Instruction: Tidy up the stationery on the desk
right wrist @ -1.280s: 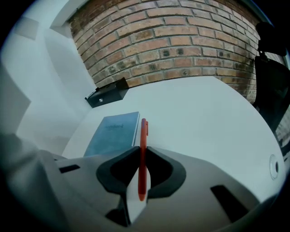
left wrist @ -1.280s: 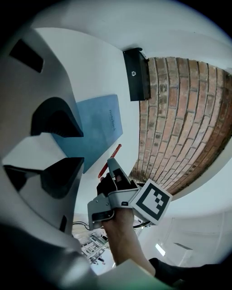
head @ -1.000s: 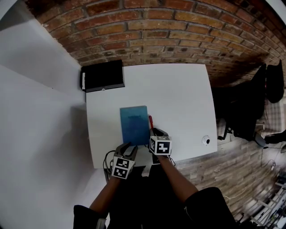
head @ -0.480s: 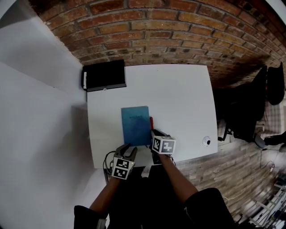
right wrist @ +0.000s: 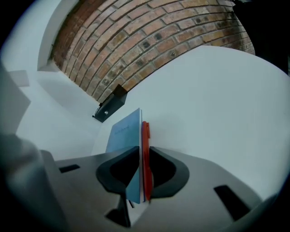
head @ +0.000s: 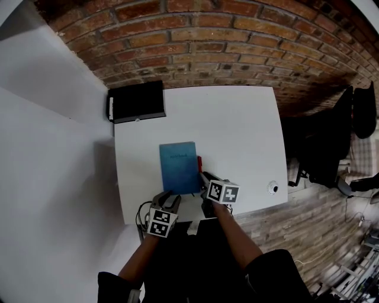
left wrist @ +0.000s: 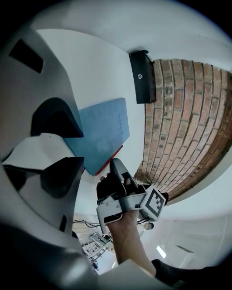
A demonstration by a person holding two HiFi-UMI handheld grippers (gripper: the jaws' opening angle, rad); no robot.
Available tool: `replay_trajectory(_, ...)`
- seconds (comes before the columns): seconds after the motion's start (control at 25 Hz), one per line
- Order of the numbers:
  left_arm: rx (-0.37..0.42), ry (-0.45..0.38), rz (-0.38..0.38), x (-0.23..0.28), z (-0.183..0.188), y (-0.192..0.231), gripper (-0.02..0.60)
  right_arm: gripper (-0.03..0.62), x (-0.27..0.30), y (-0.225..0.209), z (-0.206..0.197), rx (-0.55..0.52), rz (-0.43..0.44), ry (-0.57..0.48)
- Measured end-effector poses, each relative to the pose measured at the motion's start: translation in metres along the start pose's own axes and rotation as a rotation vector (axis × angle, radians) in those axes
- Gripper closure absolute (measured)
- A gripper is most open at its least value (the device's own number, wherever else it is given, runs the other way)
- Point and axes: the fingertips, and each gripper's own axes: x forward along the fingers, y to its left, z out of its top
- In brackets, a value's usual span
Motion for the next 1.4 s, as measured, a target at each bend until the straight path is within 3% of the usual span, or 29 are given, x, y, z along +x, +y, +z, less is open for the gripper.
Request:
replay_trajectory(0.68,0.004,0.015,-0.006,0.006,-0.002,-0.005,0.436,0.554,0.006,-0.004,0.001,0.111,0.047,0.028)
replay_trajectory(0.92,0.006,0.016,-0.007,0.007,-0.001,-0.005,0.436,0.554,0.006,-0.009,0.003,0.236,0.073,0.014)
replay_trajectory(1.16,0.006,0.025,-0.01,0.008,-0.004,-0.005,0.436,0.553,0.008,-0.007,0.002,0.228,0.103,0.027)
replay_trajectory(1.4,0.01,0.026,-0.016,0.01,-0.004,-0.007,0.436,0.553,0.01,-0.007,0.001,0.326,0.156,0.039)
